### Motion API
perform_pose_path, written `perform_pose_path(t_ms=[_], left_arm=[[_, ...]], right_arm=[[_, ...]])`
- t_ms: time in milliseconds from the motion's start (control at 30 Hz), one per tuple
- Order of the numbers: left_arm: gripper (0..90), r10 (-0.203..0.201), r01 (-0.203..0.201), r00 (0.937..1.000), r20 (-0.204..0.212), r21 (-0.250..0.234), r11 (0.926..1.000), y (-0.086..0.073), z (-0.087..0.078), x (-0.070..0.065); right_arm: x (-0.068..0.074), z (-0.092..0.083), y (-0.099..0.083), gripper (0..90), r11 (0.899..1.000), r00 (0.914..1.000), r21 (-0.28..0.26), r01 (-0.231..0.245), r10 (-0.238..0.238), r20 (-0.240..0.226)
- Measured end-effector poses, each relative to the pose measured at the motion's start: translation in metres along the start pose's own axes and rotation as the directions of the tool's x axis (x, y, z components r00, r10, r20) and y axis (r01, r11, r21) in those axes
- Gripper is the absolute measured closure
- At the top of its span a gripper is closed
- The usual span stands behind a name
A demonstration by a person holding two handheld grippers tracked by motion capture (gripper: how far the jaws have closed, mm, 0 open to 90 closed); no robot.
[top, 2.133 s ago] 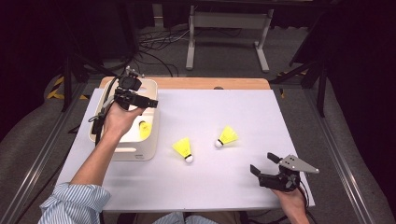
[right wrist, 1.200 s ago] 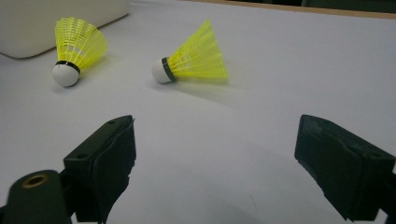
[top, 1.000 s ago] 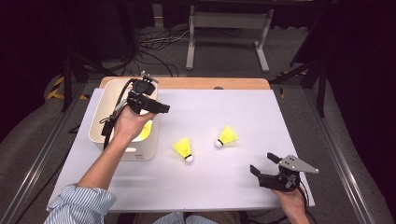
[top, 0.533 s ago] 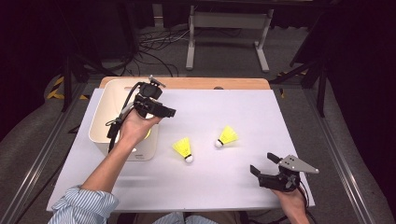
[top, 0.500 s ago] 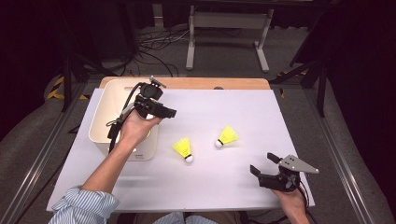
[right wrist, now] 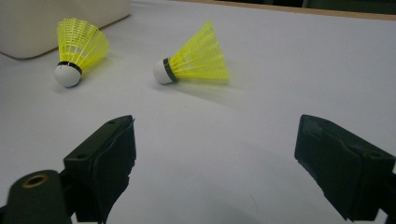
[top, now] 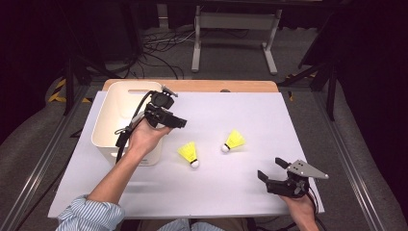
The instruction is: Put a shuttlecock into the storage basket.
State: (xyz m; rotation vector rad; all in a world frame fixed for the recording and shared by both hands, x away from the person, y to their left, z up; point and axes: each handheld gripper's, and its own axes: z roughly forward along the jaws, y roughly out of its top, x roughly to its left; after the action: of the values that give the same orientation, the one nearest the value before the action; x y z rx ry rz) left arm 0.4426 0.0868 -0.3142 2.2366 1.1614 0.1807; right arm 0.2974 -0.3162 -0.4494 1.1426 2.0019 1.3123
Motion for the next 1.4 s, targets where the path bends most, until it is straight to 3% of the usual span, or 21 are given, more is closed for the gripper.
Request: perform_pose_path(t_ms=[367,567,800,1033,1400], left_arm=[[37.8,-0.004,0.004,1.0,0.003,0.007,1.0,-0.004,0.003,-0.011],[38.1,0.022,-0.021,0.9992,-0.034,0.026,0.9994,-0.007,0.009,-0.019],[38.0,0.011,-0.01,0.9997,-0.02,0.036,0.9993,-0.009,0.014,-0.021],[37.4,0.027,-0.026,0.9993,-0.025,0.046,0.9986,-0.013,0.021,-0.029],[37.2,0.004,-0.003,0.9997,-0.025,0.072,0.9974,-0.02,0.033,-0.032]], right_arm=[[0.0,0.0,0.0,12.9,1.0,1.0,0.002,-0.001,0.001,0.001],[0.0,0.0,0.0,12.9,1.0,1.0,0.001,0.0,0.0,-0.001],[0.0,0.0,0.0,12.9,1.0,1.0,0.001,0.0,0.0,-0.002],[0.0,0.0,0.0,12.9,1.0,1.0,0.002,0.001,-0.001,0.0],[0.0,0.0,0.0,12.9,1.0,1.0,0.002,0.002,-0.002,-0.002]])
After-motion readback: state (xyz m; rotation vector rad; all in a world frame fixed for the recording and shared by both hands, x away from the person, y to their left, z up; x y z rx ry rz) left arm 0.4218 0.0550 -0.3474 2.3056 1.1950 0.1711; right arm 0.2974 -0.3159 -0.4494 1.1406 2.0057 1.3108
